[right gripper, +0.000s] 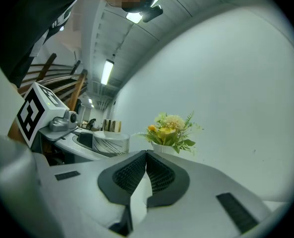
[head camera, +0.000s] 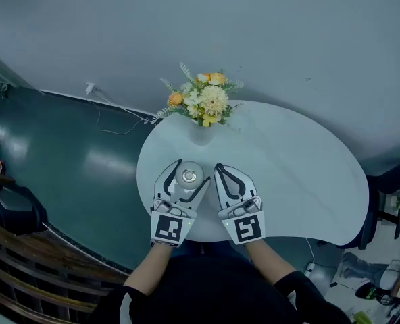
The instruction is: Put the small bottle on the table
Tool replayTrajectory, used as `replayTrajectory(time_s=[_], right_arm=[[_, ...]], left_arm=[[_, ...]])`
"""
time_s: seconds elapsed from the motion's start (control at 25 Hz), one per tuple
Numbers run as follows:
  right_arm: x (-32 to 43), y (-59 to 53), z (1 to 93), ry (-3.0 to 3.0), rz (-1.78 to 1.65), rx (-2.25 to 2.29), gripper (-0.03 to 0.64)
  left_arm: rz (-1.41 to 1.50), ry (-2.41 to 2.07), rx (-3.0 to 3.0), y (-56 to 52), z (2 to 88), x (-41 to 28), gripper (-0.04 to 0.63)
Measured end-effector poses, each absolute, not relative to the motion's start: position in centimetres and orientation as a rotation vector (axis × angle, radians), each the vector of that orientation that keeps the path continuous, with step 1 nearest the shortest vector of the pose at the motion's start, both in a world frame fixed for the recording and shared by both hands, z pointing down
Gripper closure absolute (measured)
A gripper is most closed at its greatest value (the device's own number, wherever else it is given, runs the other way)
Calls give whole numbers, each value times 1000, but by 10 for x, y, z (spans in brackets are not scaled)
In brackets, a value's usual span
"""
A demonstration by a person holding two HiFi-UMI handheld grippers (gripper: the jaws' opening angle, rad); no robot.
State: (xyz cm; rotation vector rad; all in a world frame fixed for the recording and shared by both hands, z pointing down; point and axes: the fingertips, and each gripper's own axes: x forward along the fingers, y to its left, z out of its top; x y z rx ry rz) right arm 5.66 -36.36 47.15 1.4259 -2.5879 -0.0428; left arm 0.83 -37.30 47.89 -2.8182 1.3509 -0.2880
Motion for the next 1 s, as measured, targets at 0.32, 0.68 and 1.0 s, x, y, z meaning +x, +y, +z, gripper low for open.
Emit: replayTrajectory(time_s=[0.32,0.68,1.0], right_arm=[[56,-380,505,-2566,37,1416,594],[58,-391,534,-2549,71,1409,594],[56,-393,569,-2526,129,1389,594]], left_arm=[[-328,1397,-2834,-395,514,7,262],[-398,1479,-2833,-407,558,-2,262],[-478,1514,-2857,-411,601,-4,262]])
